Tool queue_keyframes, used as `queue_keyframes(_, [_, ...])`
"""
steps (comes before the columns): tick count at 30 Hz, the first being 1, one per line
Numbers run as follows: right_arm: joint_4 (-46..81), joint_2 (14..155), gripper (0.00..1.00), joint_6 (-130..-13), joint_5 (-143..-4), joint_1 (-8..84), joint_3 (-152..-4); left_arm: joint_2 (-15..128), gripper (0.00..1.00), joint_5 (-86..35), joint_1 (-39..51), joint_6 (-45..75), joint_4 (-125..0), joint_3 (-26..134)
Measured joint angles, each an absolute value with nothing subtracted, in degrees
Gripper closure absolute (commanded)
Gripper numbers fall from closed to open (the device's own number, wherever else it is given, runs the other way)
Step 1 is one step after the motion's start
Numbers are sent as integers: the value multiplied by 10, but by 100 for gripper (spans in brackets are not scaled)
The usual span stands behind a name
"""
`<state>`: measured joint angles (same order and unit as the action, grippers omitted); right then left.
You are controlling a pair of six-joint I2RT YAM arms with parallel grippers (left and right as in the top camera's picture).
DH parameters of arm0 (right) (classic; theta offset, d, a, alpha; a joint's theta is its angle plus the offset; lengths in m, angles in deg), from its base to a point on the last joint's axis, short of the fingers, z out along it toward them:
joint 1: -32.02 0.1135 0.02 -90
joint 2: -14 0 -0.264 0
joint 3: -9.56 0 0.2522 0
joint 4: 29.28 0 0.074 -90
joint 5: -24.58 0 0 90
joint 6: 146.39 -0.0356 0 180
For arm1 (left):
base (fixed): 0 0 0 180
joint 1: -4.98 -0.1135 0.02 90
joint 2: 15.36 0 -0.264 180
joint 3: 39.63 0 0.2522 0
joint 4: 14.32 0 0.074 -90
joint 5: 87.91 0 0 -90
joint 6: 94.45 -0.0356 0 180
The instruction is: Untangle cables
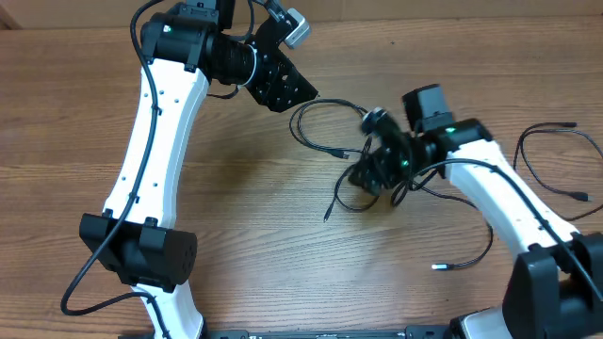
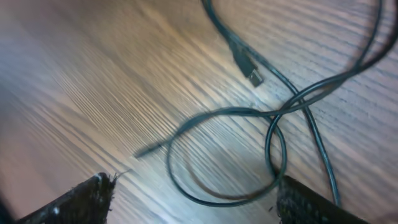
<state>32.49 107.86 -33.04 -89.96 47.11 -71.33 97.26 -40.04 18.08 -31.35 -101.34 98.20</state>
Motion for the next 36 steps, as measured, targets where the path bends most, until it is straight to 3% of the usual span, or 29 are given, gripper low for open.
queue_keyframes(6, [308,1125,11,-236,-867,494,-678,973,23,-387,181,-313,-1018,982])
queue_keyframes(15, [306,1193,12,-207,-860,558,-666,973,22,-379,181,-314,-1015,982])
queue_keyframes(21, [248,1194,35,-202,-862,593,-647,973,22,-379,181,-314,-1015,982])
queue_keyframes(27, [236,1190,94,-201,-866,590,-628,973,22,-379,181,-314,-1017,982])
queue_keyframes(32, [242,1190,96,-225,-867,591,-620,973,28,-379,181,-314,-1018,982])
queue_keyframes(36, [306,1190,96,-251,-847,590,-641,973,42,-379,181,-314,-1028,982])
